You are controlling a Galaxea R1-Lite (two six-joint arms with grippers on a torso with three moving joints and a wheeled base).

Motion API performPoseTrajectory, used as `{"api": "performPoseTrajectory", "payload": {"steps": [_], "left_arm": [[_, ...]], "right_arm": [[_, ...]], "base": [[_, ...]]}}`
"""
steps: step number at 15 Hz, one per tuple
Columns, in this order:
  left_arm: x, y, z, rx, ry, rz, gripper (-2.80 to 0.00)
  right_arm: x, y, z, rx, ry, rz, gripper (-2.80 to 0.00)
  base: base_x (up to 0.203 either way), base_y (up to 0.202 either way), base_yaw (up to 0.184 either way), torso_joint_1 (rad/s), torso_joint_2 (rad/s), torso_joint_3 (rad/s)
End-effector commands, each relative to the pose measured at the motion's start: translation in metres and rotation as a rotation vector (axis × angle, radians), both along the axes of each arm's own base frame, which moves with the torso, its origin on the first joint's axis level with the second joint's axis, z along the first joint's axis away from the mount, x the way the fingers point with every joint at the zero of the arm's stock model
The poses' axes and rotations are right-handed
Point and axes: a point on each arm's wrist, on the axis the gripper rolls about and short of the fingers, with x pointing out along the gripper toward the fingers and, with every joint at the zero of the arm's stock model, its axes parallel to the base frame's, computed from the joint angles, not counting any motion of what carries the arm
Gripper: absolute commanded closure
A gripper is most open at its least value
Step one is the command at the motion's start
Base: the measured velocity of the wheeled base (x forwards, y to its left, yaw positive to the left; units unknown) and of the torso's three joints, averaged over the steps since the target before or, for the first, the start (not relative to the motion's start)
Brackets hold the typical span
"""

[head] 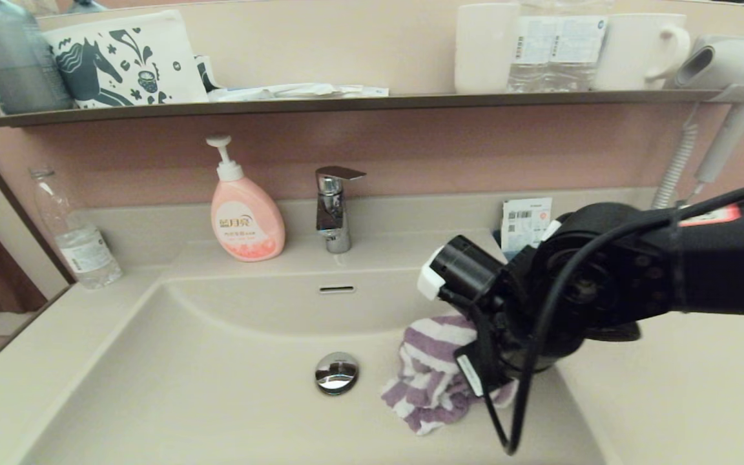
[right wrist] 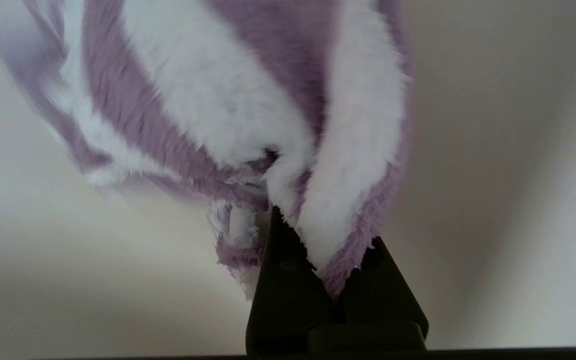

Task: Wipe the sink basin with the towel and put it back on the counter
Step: Wipe the sink

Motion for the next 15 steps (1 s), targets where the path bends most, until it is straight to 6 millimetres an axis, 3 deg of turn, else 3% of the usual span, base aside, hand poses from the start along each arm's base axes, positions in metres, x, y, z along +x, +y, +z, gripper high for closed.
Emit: {"api": "performPoseTrajectory", "payload": {"steps": [1,6,11,15], "left_arm": [[0.0,0.0,0.0,-0.001,0.0,0.0,0.0],[0.0,0.0,0.0,-0.001,0.0,0.001,0.0],[0.0,0.0,0.0,-0.001,0.0,0.001,0.0],[0.0,0.0,0.0,-0.001,0.0,0.001,0.0]], "right_arm": [[-0.039,-0.034,0.037,-0.052,0.069,-0.006,0.0],[-0.089,-0.099,0.102,0.163,0.029,-0.075,0.0],[-0.091,-0.172,0.153,0.352,-0.197,-0.343,0.0],[-0.085,-0.209,0.184,0.454,-0.444,-0.514,0.0]], "base": [[0.0,0.0,0.0,0.0,0.0,0.0],[0.0,0.0,0.0,0.0,0.0,0.0],[0.0,0.0,0.0,0.0,0.0,0.0],[0.0,0.0,0.0,0.0,0.0,0.0]]}}
